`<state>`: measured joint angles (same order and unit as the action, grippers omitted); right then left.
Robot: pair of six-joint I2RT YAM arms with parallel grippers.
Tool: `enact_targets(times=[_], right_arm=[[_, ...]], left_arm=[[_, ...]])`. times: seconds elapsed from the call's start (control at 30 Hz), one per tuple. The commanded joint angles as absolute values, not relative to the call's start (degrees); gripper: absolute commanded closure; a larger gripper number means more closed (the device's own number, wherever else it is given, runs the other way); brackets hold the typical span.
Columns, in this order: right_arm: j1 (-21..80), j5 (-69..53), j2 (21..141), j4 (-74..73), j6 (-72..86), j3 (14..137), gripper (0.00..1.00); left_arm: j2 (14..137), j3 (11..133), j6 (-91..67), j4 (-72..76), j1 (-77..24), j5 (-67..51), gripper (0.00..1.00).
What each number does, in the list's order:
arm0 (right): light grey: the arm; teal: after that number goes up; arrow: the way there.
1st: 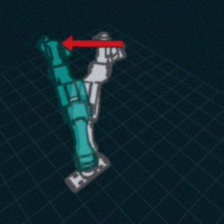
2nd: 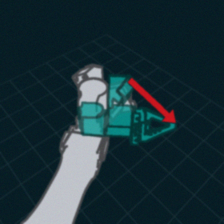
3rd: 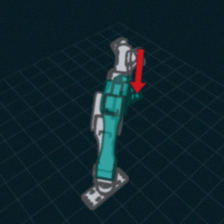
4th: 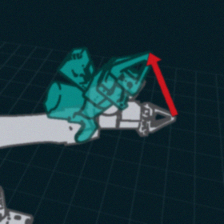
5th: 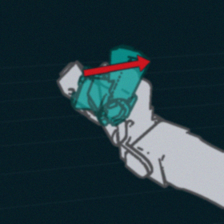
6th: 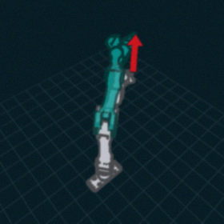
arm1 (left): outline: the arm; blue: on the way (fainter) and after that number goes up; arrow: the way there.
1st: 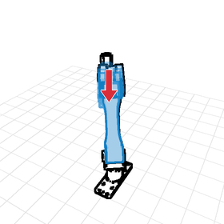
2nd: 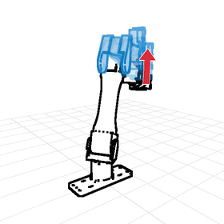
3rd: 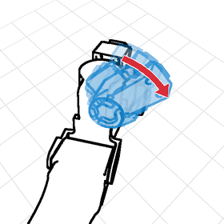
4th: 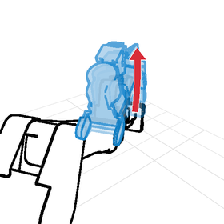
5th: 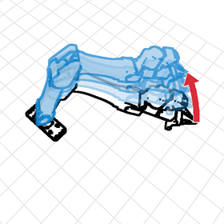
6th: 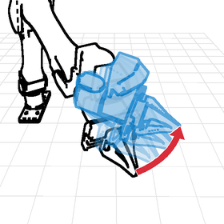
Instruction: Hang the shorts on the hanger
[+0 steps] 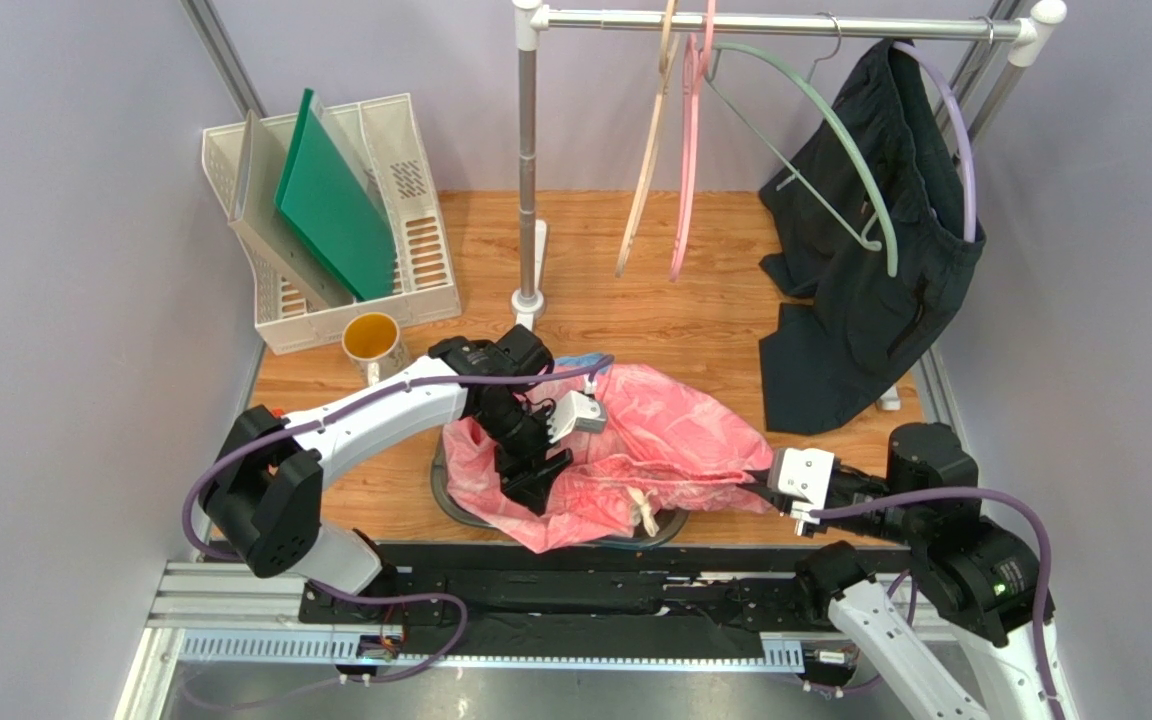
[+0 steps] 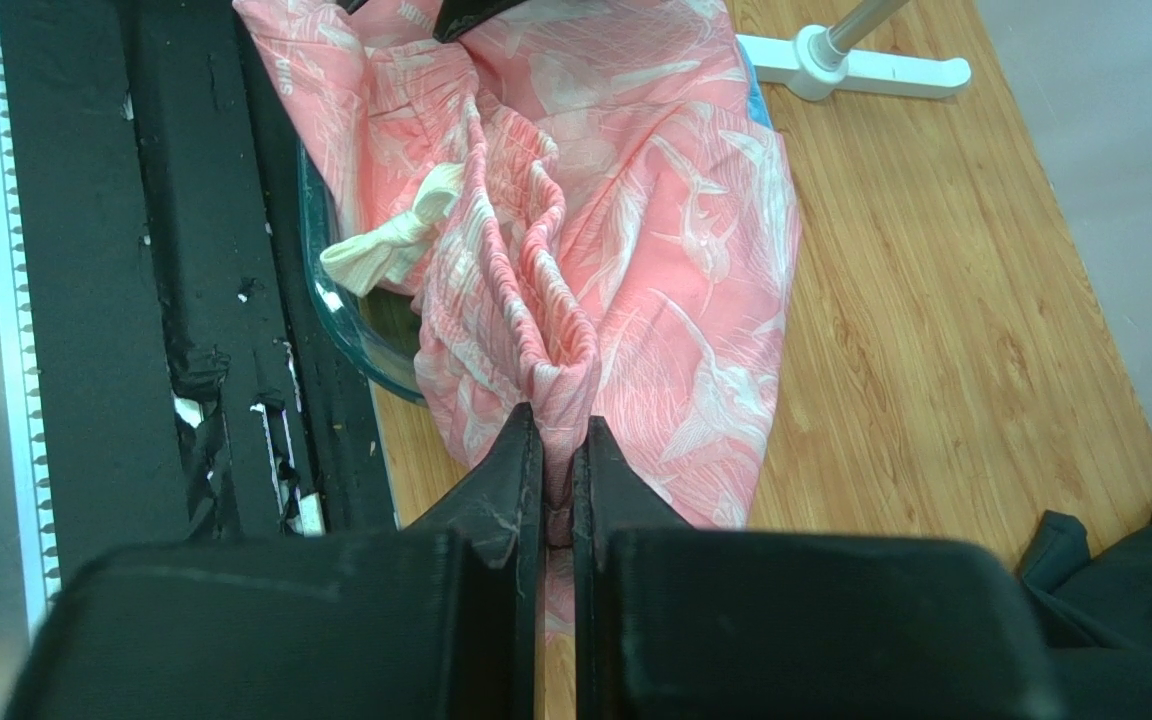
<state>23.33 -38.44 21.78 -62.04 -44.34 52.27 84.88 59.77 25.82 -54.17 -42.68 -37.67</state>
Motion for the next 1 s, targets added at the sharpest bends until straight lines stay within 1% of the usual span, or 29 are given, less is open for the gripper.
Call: enact_targets(times=[0.0, 0.1, 0.3, 0.43, 0.57, 0.6, 0.67, 0.7, 0.77, 0.8, 0.87, 0.9, 0.97], right_arm=[[23.47, -38.76, 20.13, -62.31, -46.5, 51.94, 1.0], [23.55, -38.94, 19.86, -62.4, -46.58, 51.68, 1.0], [23.55, -39.02, 19.78, -62.14, -46.41, 51.33, 1.0], [23.55, -39.11, 19.69, -62.14, -46.23, 51.07, 1.0], [23.55, -39.2, 19.78, -61.7, -46.14, 51.06, 1.0], [23.55, -39.2, 19.95, -61.7, -46.06, 51.15, 1.0], [23.55, -39.2, 20.13, -61.52, -45.97, 51.42, 1.0], [23.55, -39.2, 20.3, -61.52, -45.79, 51.42, 1.0], [23.55, -39.2, 20.39, -61.26, -45.53, 51.33, 1.0], [23.55, -39.2, 20.48, -60.91, -45.44, 51.33, 1.0], [23.47, -39.29, 20.48, -60.47, -44.74, 51.07, 1.0], [23.55, -39.29, 20.57, -60.29, -44.74, 50.98, 1.0], [23.55, -38.85, 20.65, -59.86, -44.39, 51.06, 1.0]], left_arm=[[84.2, 61.0, 27.68, -55.19, -42.98, -35.86, 0.33], [83.85, 60.38, 28.48, -55.98, -42.89, -35.07, 0.33], [87.01, 61.08, 26.29, -54.58, -42.89, -33.4, 0.32], [87.72, 62.05, 24.62, -52.21, -42.89, -36.2, 0.27], [87.89, 63.45, 23.12, -49.4, -42.89, -37.7, 0.28], [87.46, 63.46, 22.85, -49.05, -42.89, -39.45, 0.31], [85.09, 63.28, 22.76, -48.08, -42.89, -41.39, 0.34], [84.21, 63.19, 22.5, -47.73, -42.89, -42.88, 0.38], [81.83, 62.76, 21.89, -46.42, -42.98, -43.15, 0.43], [81.3, 62.67, 21.01, -45.88, -42.98, -42.89, 0.48], [81.21, 62.49, 20.66, -45.62, -42.98, -42.8, 0.54], [81.65, 62.49, 20.05, -45.53, -42.98, -42.28, 0.64], [82.88, 62.58, 19.25, -45.53, -42.98, -42.36, 0.74]])
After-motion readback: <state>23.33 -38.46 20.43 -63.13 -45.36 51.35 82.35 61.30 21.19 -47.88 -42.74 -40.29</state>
